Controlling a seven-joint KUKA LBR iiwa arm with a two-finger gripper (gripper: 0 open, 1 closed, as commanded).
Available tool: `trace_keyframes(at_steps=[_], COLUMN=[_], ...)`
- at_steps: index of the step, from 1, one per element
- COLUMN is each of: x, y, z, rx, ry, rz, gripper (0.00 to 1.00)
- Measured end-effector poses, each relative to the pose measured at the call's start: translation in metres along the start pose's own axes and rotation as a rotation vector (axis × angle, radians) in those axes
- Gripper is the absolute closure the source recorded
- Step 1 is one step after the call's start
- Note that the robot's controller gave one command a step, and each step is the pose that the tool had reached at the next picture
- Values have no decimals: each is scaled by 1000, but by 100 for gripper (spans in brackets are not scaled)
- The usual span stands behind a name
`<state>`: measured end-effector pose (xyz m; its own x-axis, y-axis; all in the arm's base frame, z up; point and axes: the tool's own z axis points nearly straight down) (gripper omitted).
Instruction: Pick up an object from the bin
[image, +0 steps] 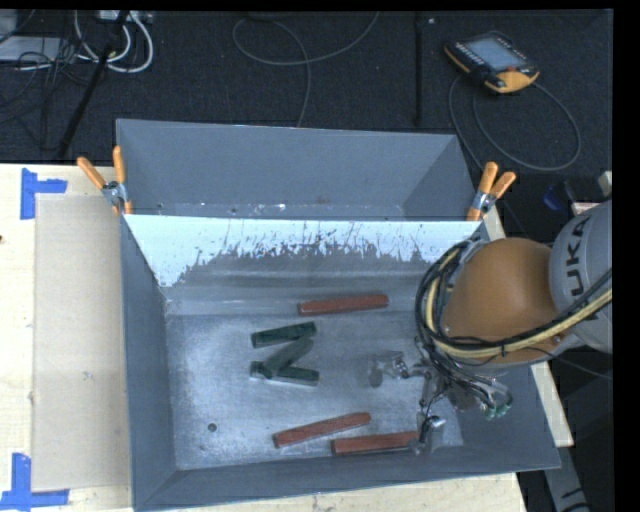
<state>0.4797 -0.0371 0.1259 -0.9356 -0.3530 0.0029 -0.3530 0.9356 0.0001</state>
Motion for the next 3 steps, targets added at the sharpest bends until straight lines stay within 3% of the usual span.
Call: trace_keyframes(at_steps=[1,2,3], x=[-3,-7,-9], y=[21,2,3], z=[43,52,52], rx=[3,0,0], ry=[-14,1,-5], rz=[13,-237,-240], gripper=[0,100,0])
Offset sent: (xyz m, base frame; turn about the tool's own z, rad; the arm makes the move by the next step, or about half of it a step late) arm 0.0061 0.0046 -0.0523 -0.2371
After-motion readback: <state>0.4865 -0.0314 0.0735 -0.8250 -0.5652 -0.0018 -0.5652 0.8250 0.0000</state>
